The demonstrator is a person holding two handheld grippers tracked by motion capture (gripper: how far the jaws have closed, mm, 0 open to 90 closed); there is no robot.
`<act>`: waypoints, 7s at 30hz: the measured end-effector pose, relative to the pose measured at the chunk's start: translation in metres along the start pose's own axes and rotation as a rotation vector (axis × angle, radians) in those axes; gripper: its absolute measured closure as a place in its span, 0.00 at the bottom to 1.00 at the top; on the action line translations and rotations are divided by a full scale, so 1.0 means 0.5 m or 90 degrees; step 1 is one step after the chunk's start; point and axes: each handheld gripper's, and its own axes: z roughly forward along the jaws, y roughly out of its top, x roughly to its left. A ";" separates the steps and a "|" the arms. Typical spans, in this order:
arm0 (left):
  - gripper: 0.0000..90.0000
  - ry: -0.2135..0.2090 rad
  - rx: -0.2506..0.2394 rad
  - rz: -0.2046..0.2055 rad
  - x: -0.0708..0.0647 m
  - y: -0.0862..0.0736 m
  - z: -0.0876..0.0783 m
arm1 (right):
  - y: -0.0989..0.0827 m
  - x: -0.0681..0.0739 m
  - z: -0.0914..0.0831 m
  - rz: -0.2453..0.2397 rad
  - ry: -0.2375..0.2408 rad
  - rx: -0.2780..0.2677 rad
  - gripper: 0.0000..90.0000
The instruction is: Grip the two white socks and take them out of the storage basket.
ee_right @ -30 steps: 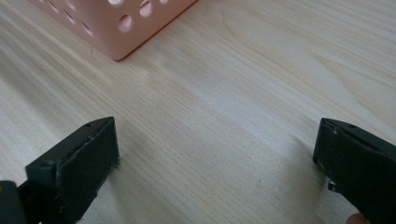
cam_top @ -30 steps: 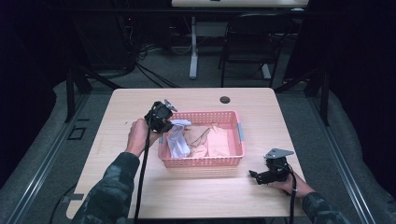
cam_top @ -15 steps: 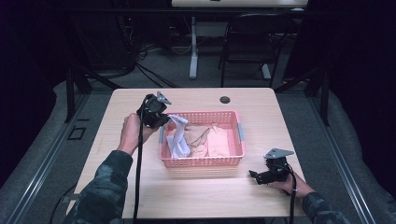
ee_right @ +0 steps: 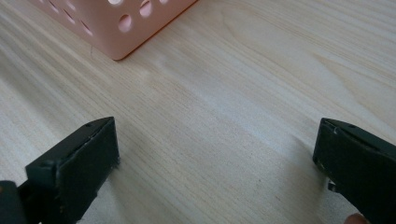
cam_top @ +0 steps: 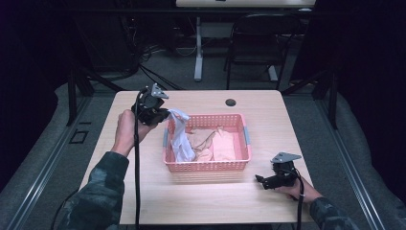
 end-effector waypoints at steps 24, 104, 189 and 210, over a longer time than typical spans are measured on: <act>0.95 0.059 -0.013 -0.045 0.076 -0.048 -0.126 | 0.000 0.000 0.000 0.000 0.000 -0.001 0.00; 0.27 0.014 0.134 -0.380 0.160 -0.392 0.113 | 0.000 0.003 0.000 0.005 -0.003 -0.003 0.00; 0.93 -0.174 0.216 -0.125 -0.104 -0.100 0.237 | 0.000 0.003 0.001 0.003 -0.005 -0.003 0.00; 0.93 -0.157 0.130 -0.111 -0.058 -0.049 0.139 | 0.000 0.003 0.000 0.003 -0.005 -0.003 0.00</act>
